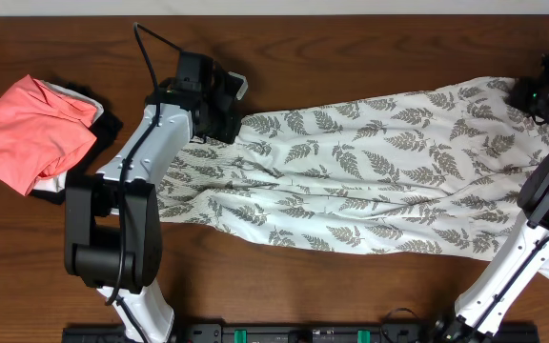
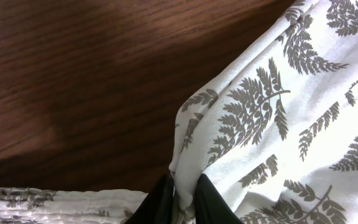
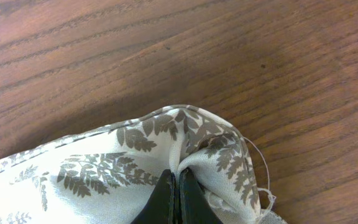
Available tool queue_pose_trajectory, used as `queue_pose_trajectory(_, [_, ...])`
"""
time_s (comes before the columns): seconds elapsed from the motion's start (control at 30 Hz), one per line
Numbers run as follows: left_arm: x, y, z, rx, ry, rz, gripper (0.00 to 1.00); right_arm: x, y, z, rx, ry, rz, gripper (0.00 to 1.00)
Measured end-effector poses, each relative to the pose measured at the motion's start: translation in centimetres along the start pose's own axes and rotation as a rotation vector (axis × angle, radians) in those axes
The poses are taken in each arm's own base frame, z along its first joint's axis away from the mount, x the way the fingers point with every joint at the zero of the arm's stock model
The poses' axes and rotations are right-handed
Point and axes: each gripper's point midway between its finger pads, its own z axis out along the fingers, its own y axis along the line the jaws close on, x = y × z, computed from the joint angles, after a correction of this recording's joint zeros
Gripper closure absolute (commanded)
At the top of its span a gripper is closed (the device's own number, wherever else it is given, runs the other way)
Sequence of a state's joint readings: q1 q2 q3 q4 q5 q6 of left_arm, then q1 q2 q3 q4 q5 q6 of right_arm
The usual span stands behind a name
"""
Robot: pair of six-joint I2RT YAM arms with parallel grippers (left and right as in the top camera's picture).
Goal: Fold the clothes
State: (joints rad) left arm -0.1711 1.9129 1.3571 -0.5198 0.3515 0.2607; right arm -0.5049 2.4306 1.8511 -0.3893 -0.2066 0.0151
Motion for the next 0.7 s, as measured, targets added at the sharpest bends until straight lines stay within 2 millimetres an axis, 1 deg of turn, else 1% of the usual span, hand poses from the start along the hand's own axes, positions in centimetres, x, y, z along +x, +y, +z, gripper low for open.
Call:
queue_pose_trajectory(0.07, [0.0, 0.0, 0.0, -0.001, 0.0, -0.011, 0.89, 0.2, 0.0, -0.2, -0.003, 0.011, 0.004, 0.99])
queue_pose_trajectory(0.2, [0.1, 0.3, 0.0, -0.018, 0.003, -0.049, 0.91, 0.9, -0.3, -1.1, 0.002, 0.053, 0.019, 0.99])
queue_pose_trajectory(0.3, [0.1, 0.4, 0.0, -0.021, 0.003, -0.083, 0.93, 0.7, -1.0, -2.6, 0.011, 0.063, 0.036, 0.99])
queue_pose_trajectory(0.37, [0.2, 0.4, 0.0, -0.022, 0.007, -0.109, 0.94, 0.0, -1.4, -4.2, 0.019, 0.052, 0.047, 0.99])
queue_pose_trajectory(0.43, [0.5, 0.3, 0.0, -0.02, 0.018, -0.133, 0.95, -1.2, -1.8, -6.6, 0.027, 0.027, 0.054, 0.99])
queue_pose_trajectory(0.47, [0.7, 0.2, 0.0, -0.019, 0.03, -0.144, 0.94, -1.9, -1.9, -7.9, 0.031, 0.014, 0.056, 0.99])
queue_pose_trajectory(0.57, [1.9, 0.0, -0.1, -0.014, 0.075, -0.178, 0.94, -3.2, -1.9, -10.9, 0.038, -0.021, 0.059, 0.99])
queue_pose_trajectory(0.63, [2.4, -0.2, -0.2, -0.011, 0.099, -0.198, 0.94, -3.5, -1.7, -12.4, 0.04, -0.021, 0.062, 0.99])
queue_pose_trajectory(0.7, [2.9, -0.4, -0.7, -0.01, 0.119, -0.218, 0.94, -2.8, -1.5, -13.2, 0.04, 0.009, 0.07, 0.99])
